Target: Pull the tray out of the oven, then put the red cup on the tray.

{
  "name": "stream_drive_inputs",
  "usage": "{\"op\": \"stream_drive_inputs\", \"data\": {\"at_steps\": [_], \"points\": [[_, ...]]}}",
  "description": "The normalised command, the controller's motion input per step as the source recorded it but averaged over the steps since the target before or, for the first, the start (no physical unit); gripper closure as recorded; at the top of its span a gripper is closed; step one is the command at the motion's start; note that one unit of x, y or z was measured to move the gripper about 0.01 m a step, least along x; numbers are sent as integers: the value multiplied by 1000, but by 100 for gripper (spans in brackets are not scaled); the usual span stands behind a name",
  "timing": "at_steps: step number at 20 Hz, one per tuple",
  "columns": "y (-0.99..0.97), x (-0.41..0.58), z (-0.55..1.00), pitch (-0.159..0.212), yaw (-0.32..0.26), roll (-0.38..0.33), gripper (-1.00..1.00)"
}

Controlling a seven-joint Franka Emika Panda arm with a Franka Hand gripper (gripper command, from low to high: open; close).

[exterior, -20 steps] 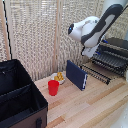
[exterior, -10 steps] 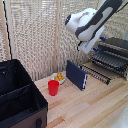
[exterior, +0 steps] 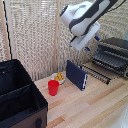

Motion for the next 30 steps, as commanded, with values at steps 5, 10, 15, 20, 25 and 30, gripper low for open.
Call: {"op": "stream_drive_inputs", "data": {"at_steps": [5, 10, 15, 20, 25, 30], "points": [[541, 128, 246, -154, -112, 227, -100], [496, 25, 155, -163, -128, 265, -100], [465, 17, 13, -108, -125, 308, -100], [532, 43, -65, -21, -111, 274, -100], [633, 39, -246, 2, -103, 198, -100], [581, -1, -384, 21, -86, 99, -100]]}}
